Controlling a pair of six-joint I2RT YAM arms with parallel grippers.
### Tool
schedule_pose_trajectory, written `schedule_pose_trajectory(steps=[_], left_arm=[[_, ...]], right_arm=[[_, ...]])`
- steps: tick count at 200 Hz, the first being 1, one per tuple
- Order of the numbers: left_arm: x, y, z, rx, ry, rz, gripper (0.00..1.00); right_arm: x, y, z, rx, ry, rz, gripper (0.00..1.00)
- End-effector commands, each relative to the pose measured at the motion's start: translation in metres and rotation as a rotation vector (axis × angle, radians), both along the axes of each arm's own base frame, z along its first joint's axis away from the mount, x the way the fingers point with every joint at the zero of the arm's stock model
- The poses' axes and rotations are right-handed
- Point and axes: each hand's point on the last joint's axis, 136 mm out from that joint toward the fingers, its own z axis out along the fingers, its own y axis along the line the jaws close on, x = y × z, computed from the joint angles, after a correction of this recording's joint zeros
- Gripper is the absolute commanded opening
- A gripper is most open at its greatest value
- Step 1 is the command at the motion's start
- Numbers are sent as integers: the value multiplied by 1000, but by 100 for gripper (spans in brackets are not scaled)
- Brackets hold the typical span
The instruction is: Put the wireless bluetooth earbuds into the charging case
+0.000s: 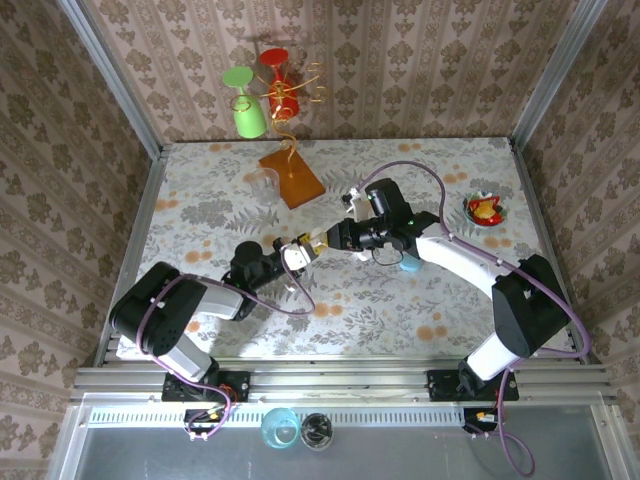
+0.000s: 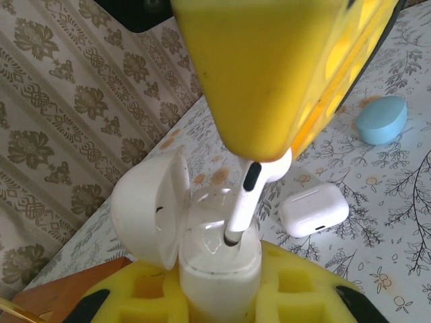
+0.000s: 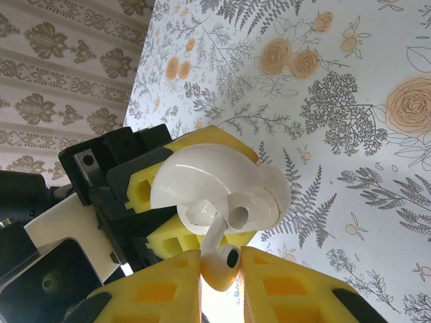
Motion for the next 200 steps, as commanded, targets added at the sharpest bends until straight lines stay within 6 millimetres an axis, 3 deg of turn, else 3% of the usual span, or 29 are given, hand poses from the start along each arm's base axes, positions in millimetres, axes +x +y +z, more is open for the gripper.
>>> schedule_pose_trajectory(steps=[1, 103, 143, 171, 183, 200], left_arm=[[-3, 1, 0, 11, -23, -5, 0], [-10, -4, 11, -17, -9, -40, 0], [-9, -4, 8, -28, 29, -35, 0], [-4, 0, 9, -51, 51, -17, 0], [-4, 1, 11, -68, 58, -20, 0], [-2, 2, 16, -114, 85, -26, 0]], right_arm=[[3, 1, 7, 1, 12, 3, 21], [11, 6, -10, -14, 53, 0, 23], [12, 0, 3, -13, -14, -19, 46], [11, -11, 7, -28, -50, -55, 53], [10, -17, 4, -44, -56, -75, 53], [8, -21, 0, -60, -48, -90, 43]])
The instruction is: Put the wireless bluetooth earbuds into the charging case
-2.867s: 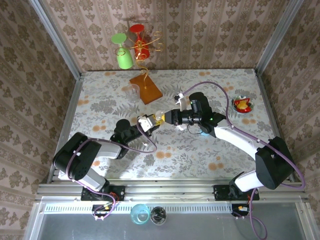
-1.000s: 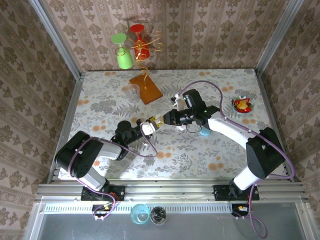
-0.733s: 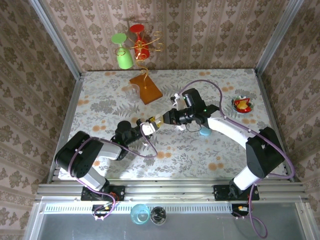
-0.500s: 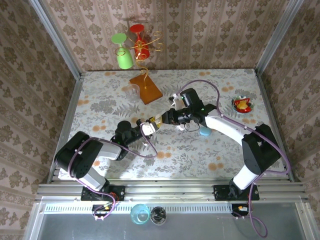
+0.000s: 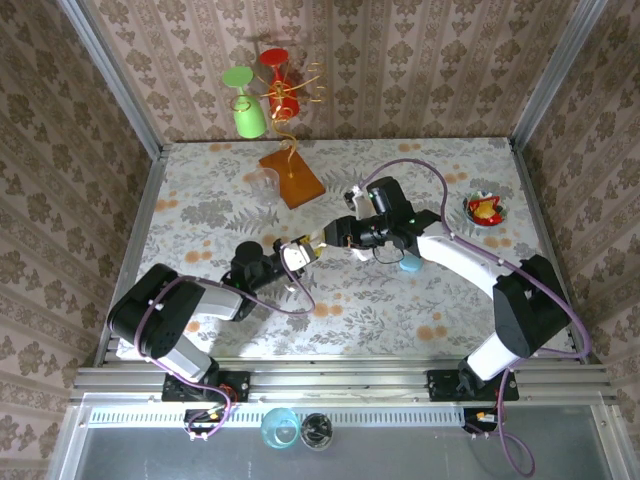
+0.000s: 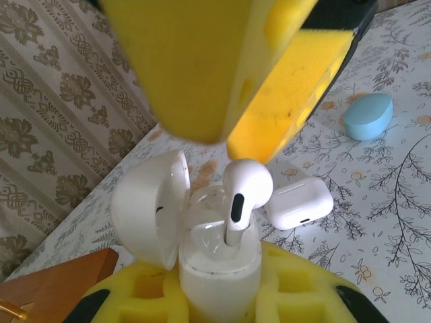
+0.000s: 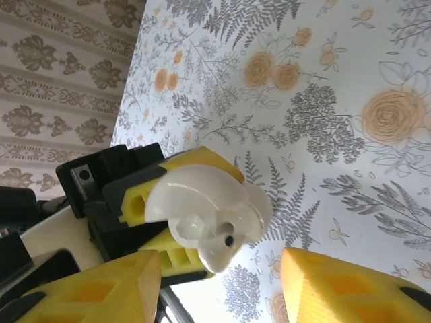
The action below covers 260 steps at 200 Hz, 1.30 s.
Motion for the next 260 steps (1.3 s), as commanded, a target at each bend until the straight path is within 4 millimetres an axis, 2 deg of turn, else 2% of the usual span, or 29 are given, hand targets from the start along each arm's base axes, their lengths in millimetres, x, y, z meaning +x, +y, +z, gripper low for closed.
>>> schedule_pose_trajectory(steps=[1, 17, 30, 72, 97, 127, 180, 215, 260], left_arm=[[0, 1, 19, -98, 15, -21, 0], [0, 0, 21, -120, 31, -37, 0], [-1, -2, 22, -121, 32, -49, 0], [-5, -4, 18, -93, 16, -71, 0], [-9, -7, 18, -88, 10, -89, 0], [-13, -9, 18, -87, 15, -108, 0], [-12, -10, 16, -89, 40, -105, 0], [-6, -7, 17, -108, 62, -72, 0], [5, -1, 23, -149, 94, -13, 0]], right_arm=[[0, -11, -1, -31, -26, -41, 42], [-2, -11, -5, -30, -12, -38, 31], [-2, -8, -6, -20, -2, -30, 26], [-2, 8, 2, 20, 11, 25, 26], [3, 8, 3, 8, -4, 22, 25], [6, 10, 7, 11, -13, 25, 26], [7, 13, 10, 19, -14, 30, 35], [7, -3, 11, -33, -52, -23, 44], [-5, -11, 4, -43, -40, -28, 43]])
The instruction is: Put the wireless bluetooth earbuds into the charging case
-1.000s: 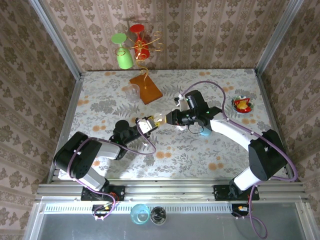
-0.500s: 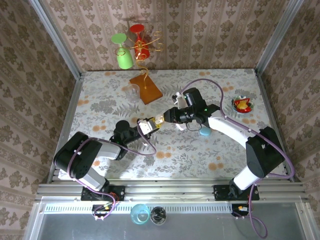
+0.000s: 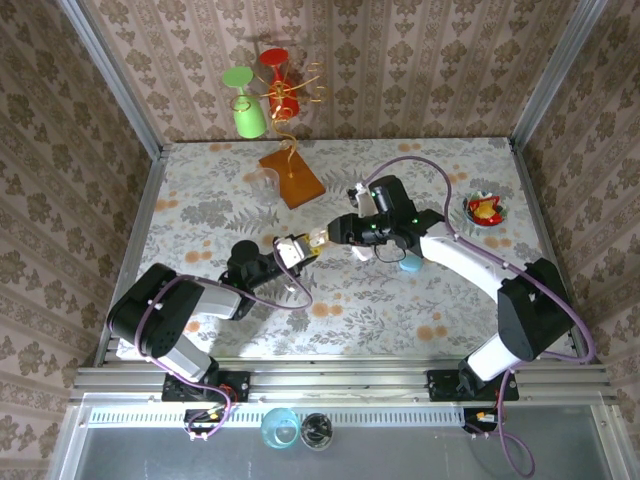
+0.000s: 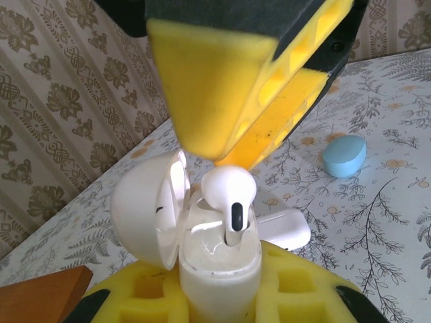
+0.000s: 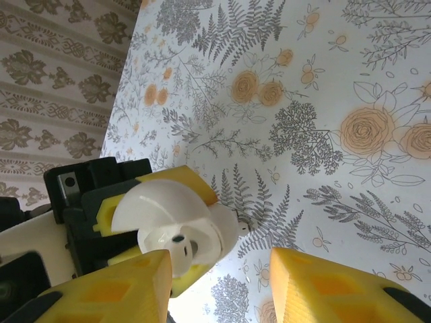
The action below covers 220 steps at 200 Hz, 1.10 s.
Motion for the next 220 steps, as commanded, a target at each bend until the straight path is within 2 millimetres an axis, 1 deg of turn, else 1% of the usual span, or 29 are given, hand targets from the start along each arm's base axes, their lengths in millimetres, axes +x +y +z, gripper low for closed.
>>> schedule_pose_trajectory(steps=[1, 22, 51, 73, 101, 138, 184, 220], left_arm=[[10, 2, 11, -50, 22, 37, 0], [15, 3, 14, -62, 30, 61, 0], [17, 4, 15, -64, 30, 75, 0], [15, 2, 15, -62, 31, 62, 0], [13, 1, 16, -67, 32, 55, 0], [7, -2, 17, -71, 37, 26, 0], [3, -2, 14, -66, 45, 9, 0], [-1, -4, 16, -74, 50, -12, 0]], right_arm=[[-11, -5, -3, -18, -1, 7, 43], [-19, 1, -4, -4, 11, 46, 38], [-25, 12, -3, 9, 16, 80, 37], [-22, 17, 1, 27, 11, 84, 34], [-16, 20, 2, 26, 6, 83, 33], [-7, 24, 5, 33, -13, 73, 32], [0, 20, 4, 17, -26, 36, 33], [4, 19, 3, 6, -30, 35, 33]])
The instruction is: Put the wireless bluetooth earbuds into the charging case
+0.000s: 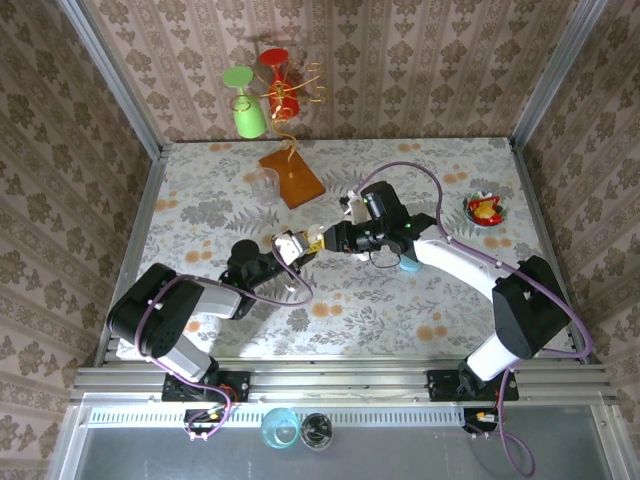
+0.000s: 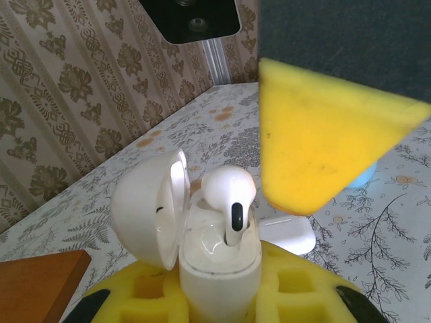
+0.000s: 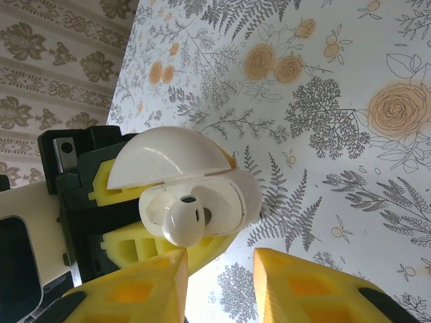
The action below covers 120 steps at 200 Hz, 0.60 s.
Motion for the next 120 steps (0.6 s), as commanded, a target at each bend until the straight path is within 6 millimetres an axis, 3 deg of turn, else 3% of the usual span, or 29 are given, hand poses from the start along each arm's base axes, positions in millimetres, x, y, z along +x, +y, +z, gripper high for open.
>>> schedule_pose_trajectory(steps=[1, 120], left_arm=[[-6, -5, 14, -40, -9, -39, 0], [-4, -1, 19, -59, 15, -35, 0]], right_arm=[[15, 3, 14, 9, -57, -13, 33], [13, 7, 18, 15, -68, 32, 37]])
